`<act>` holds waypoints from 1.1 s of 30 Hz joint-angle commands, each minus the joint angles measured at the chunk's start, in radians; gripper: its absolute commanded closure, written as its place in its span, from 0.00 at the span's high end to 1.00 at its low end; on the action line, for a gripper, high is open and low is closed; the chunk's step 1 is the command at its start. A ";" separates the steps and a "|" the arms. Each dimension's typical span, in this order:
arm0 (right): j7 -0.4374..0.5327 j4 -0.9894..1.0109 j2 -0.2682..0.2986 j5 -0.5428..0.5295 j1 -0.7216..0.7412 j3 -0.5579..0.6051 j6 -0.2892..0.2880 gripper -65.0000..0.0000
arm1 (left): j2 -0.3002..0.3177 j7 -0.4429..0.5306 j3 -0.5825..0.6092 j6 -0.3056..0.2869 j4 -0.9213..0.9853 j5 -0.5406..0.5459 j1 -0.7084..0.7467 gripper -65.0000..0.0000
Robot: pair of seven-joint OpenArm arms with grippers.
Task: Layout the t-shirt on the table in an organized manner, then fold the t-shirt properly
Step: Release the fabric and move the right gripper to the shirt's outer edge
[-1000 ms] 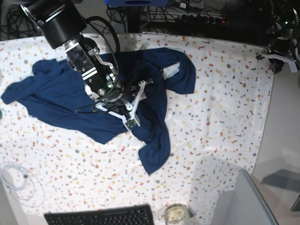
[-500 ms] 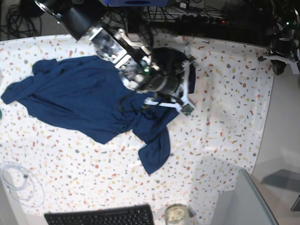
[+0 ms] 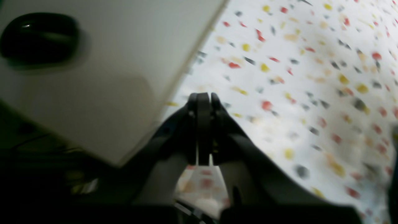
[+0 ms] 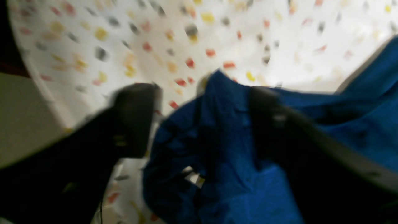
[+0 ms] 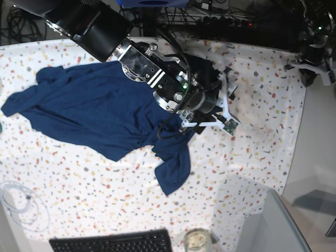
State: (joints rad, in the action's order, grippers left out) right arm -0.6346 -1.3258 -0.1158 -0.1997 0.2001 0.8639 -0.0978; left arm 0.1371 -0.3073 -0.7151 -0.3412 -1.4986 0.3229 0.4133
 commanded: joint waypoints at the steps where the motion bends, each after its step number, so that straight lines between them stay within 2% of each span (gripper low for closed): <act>1: 0.008 -0.071 0.020 -0.004 0.006 -0.013 -0.001 0.76 | 0.012 0.020 0.010 0.000 -0.013 0.008 0.002 0.00; 6: 0.000 -0.323 0.141 -0.004 -0.090 -0.140 -0.001 0.72 | 0.008 0.020 0.093 0.000 -0.013 0.008 0.005 0.00; 11: 0.000 -0.375 0.198 -0.004 -0.179 -0.340 -0.001 0.59 | 0.005 0.020 0.208 0.000 -0.012 0.008 0.009 0.00; 14: 0.000 -0.308 0.199 -0.002 -0.182 -0.369 -0.004 0.35 | -0.015 0.020 0.254 0.000 -0.009 0.009 0.009 0.00; 17: 0.002 -0.248 0.204 -0.002 -0.181 -0.398 0.000 0.03 | -0.037 0.020 0.289 0.000 -0.020 0.008 0.006 0.00; 18: 0.005 -0.243 0.213 -0.002 -0.189 -0.449 0.000 0.00 | -0.043 0.020 0.306 0.000 -0.030 0.008 0.006 0.00; 24: 0.006 -0.237 0.221 -0.002 -0.268 -0.842 -0.001 0.00 | -0.044 0.020 0.421 0.000 -0.130 0.017 0.009 0.00; 26: 0.006 -0.219 0.252 -0.001 -0.278 -0.940 -0.001 0.00 | -0.044 0.020 0.463 0.004 -0.175 0.014 -0.003 0.00; 28: 0.006 -0.172 0.295 -0.001 -0.270 -1.000 -0.003 0.00 | -0.043 0.017 0.539 0.009 -0.193 0.008 -0.070 0.00; 33: 0.006 -0.033 0.382 -0.001 -0.235 -1.038 -0.003 0.00 | -0.038 -0.085 0.754 0.107 -0.036 0.008 -0.296 0.00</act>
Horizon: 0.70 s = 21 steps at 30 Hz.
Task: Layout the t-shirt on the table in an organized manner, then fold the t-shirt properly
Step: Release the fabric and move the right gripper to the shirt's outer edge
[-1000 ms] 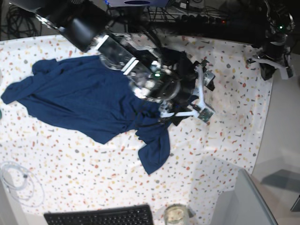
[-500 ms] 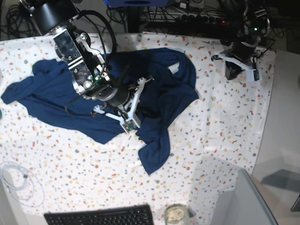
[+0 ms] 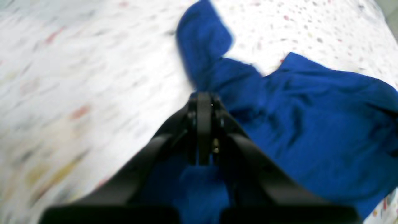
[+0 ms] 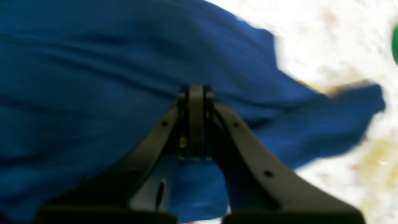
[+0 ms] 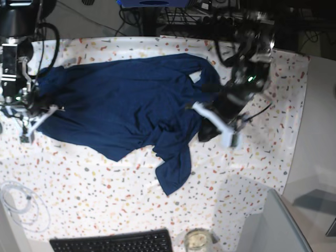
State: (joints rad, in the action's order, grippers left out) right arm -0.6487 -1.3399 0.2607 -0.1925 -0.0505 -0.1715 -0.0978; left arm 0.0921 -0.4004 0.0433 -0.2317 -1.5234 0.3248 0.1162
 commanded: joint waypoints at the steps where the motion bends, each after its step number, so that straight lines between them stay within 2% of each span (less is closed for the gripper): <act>1: 0.020 -0.028 0.010 -0.008 0.004 -0.021 -0.003 0.00 | 0.007 0.004 0.036 0.012 0.019 0.006 -0.031 0.00; 3: 0.020 -0.095 0.007 -0.008 -0.048 -0.090 -0.003 0.01 | 0.010 0.004 0.103 0.041 0.054 0.006 -0.074 0.00; 5: 0.030 -0.195 -0.025 -0.008 -0.107 -0.167 -0.004 0.01 | 0.010 0.004 0.097 0.053 0.034 0.013 -0.072 0.00; 7: 0.065 -0.286 -0.068 -0.009 -0.168 -0.247 -0.006 0.01 | 0.010 0.001 0.042 0.056 -0.012 0.015 -0.037 0.00; 10: 0.086 -0.335 -0.113 -0.009 -0.211 -0.302 -0.009 0.02 | 0.002 -0.001 -0.084 0.056 -0.084 0.017 0.033 0.00; 13: 0.089 -0.326 -0.125 -0.009 -0.219 -0.305 -0.009 0.08 | -0.001 -0.001 -0.184 0.056 -0.107 0.017 0.101 0.00; 16: 0.089 -0.284 -0.130 -0.009 -0.213 -0.299 -0.009 0.15 | -0.001 -0.001 -0.213 0.056 -0.098 0.017 0.149 0.00; 17: 0.089 -0.280 -0.130 -0.009 -0.211 -0.297 -0.009 0.16 | -0.001 0.002 -0.216 0.055 -0.093 0.017 0.167 0.08; 21: 0.089 -0.278 -0.130 -0.009 -0.211 -0.297 -0.009 0.16 | -0.001 0.005 -0.214 0.053 -0.088 0.020 0.213 0.74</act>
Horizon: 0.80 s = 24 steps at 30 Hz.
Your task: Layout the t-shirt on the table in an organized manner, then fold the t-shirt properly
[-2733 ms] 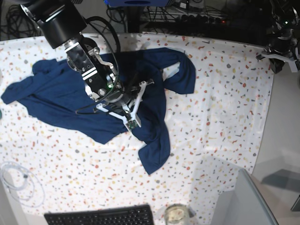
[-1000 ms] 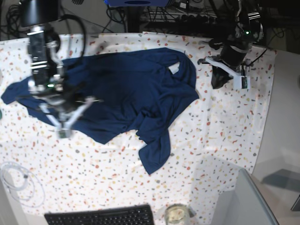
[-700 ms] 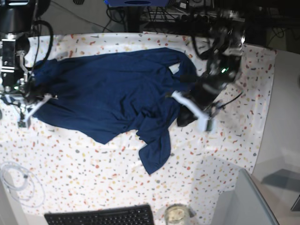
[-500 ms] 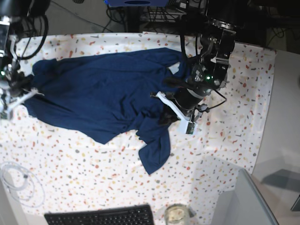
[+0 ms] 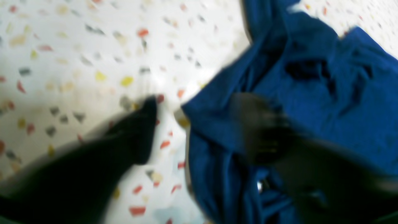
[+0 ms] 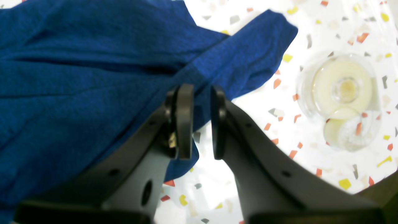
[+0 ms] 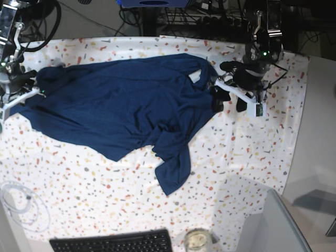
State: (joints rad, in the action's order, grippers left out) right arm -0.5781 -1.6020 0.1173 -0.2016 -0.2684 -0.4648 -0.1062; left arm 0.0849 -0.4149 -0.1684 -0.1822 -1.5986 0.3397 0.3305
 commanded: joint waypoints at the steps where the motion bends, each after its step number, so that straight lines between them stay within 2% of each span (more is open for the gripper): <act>1: 0.019 -0.016 0.014 0.000 0.007 -0.004 0.000 0.16 | 0.005 0.020 -0.001 0.003 -0.013 0.015 0.006 0.86; 2: 0.019 -0.014 0.014 0.000 0.007 -0.004 0.000 0.16 | -0.001 0.020 0.000 0.003 -0.013 0.048 0.011 0.95; 3: 0.019 -0.013 0.014 0.000 0.007 -0.004 0.000 0.16 | -0.004 0.020 -0.004 0.002 -0.013 0.089 0.014 1.00; 7: 0.019 -0.011 0.014 0.000 0.001 -0.004 -0.002 0.15 | 0.003 0.020 0.002 0.002 0.027 0.246 0.014 1.00; 11: 0.019 -0.011 0.014 0.000 0.001 -0.004 -0.002 0.15 | -0.006 0.018 0.008 0.002 0.077 0.256 -0.026 1.00; 15: 0.019 -0.010 0.012 -0.005 0.001 -0.016 -0.002 0.16 | 0.000 0.017 0.092 0.003 0.097 0.256 -0.060 1.00; 16: 0.019 -0.010 0.011 -0.011 0.001 -0.025 -0.002 0.16 | 0.000 0.017 0.111 0.003 0.113 0.256 -0.074 0.97; 18: 0.019 -0.010 -0.018 -0.078 0.005 -0.081 -0.002 0.16 | -0.001 0.017 0.134 0.003 0.160 0.258 -0.097 0.77; 20: 0.013 -0.010 -0.029 -0.172 0.005 -0.134 -0.010 0.20 | -0.004 0.017 0.143 0.003 0.194 0.261 -0.124 0.46; 23: 0.010 -0.010 -0.028 -0.229 -0.004 -0.139 -0.054 0.35 | -0.004 0.017 0.137 0.008 0.180 0.263 -0.136 0.00; 24: -0.004 -0.013 -0.028 -0.224 -0.007 -0.139 -0.074 0.43 | -0.004 0.017 0.132 0.010 0.160 0.263 -0.136 0.00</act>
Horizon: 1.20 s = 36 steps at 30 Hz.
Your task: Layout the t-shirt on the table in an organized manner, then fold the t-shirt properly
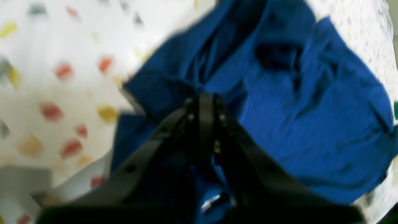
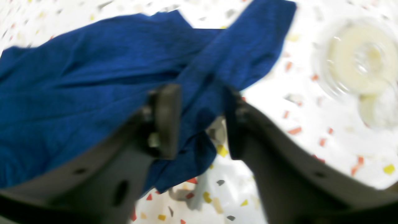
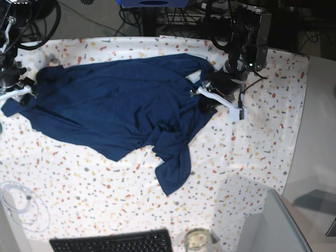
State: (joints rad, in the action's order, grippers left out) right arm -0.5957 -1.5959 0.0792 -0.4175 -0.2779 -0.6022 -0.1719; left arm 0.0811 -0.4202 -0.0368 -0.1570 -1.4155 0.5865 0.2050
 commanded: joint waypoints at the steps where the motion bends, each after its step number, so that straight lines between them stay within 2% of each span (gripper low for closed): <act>1: -0.011 -0.022 0.011 -0.002 -0.001 0.000 -0.035 0.48 | 0.004 0.022 -0.001 -0.016 -0.046 0.016 -0.016 0.00; 3: -0.074 -0.022 0.012 -0.002 -0.007 0.037 -0.110 0.54 | 0.009 0.019 -0.001 -0.014 -0.086 0.016 -0.042 0.00; 5: -0.112 -0.022 0.021 -0.002 -0.028 0.084 -0.197 0.52 | 0.009 0.019 -0.001 -0.014 -0.110 0.010 -0.066 0.00; 7: -0.106 -0.027 0.035 -0.002 -0.060 0.164 -0.289 0.48 | 0.009 0.019 0.010 -0.014 -0.118 0.010 -0.103 0.00; 8: -0.097 -0.042 0.050 -0.002 -0.082 0.206 -0.323 0.46 | 0.004 0.019 0.013 -0.008 -0.120 0.010 -0.126 0.00; 10: -0.083 -0.083 0.074 -0.002 -0.122 0.281 -0.351 0.45 | -0.002 0.019 0.015 0.020 -0.112 0.010 -0.161 0.00; 13: -0.076 -0.159 0.121 -0.001 -0.163 0.410 -0.351 0.48 | -0.002 0.019 0.059 0.043 -0.094 0.010 -0.221 0.00; 16: -0.076 -0.179 0.155 -0.001 -0.160 0.551 -0.351 0.54 | -0.002 0.022 0.099 0.093 -0.043 0.010 -0.279 0.00; 20: -0.076 -0.177 0.178 -0.001 -0.091 0.764 -0.348 0.71 | -0.002 0.028 0.124 0.118 0.043 0.010 -0.349 0.00; 22: -0.076 -0.174 0.179 -0.001 -0.053 0.861 -0.318 0.77 | -0.002 0.042 0.124 0.118 0.071 0.010 -0.378 0.00; 25: -0.076 -0.156 0.179 -0.001 0.016 1.002 -0.231 0.78 | -0.002 0.094 0.124 0.118 0.104 0.010 -0.410 0.00; 28: -0.076 -0.082 0.178 -0.001 0.114 1.145 -0.160 0.78 | -0.002 0.099 0.125 0.118 0.129 0.010 -0.431 0.00; 32: -0.074 0.052 0.146 -0.004 0.216 1.296 -0.125 0.77 | -0.002 0.100 0.125 0.118 0.137 0.010 -0.430 0.00; 36: -0.031 0.190 0.100 -0.004 0.257 1.346 -0.125 0.77 | 0.001 0.100 0.127 0.118 0.138 0.010 -0.419 0.00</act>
State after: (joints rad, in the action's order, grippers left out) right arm -0.6331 -1.3907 0.1764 -0.4145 -0.0380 0.7483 -0.2962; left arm 0.0784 -0.3466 0.0910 -0.0299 -1.2602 0.5919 -0.1959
